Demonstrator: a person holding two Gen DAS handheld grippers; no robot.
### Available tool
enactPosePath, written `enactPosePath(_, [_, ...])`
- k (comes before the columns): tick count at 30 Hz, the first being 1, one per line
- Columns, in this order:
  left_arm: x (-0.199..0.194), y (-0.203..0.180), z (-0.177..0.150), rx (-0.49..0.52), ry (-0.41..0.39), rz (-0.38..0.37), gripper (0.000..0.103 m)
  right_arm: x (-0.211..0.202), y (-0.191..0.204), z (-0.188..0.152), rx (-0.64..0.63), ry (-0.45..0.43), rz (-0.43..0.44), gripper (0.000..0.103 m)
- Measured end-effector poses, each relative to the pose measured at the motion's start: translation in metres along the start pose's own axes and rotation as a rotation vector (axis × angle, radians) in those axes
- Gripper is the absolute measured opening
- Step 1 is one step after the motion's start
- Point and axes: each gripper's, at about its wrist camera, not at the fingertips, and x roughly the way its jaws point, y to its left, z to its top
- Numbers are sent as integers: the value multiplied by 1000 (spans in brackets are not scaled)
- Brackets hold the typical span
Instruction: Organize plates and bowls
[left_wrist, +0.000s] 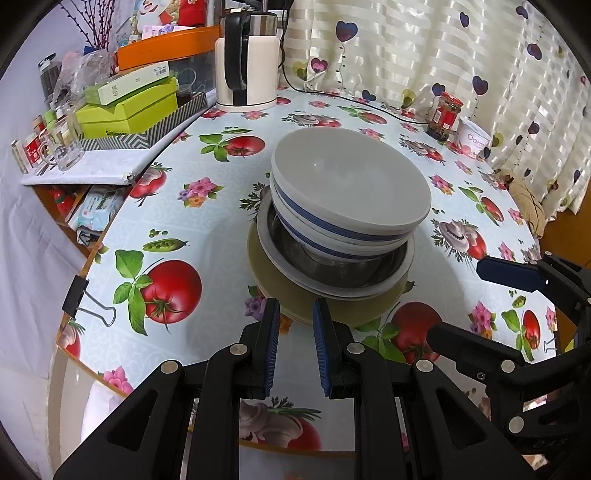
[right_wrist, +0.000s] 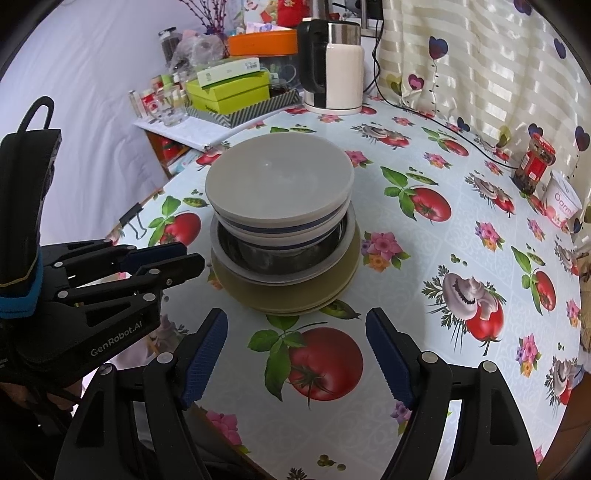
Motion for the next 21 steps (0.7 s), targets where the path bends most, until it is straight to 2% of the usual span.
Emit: enactPosePath(21, [3,-4,-1,11,10,2,19,0,1,0,0,0,-1,78])
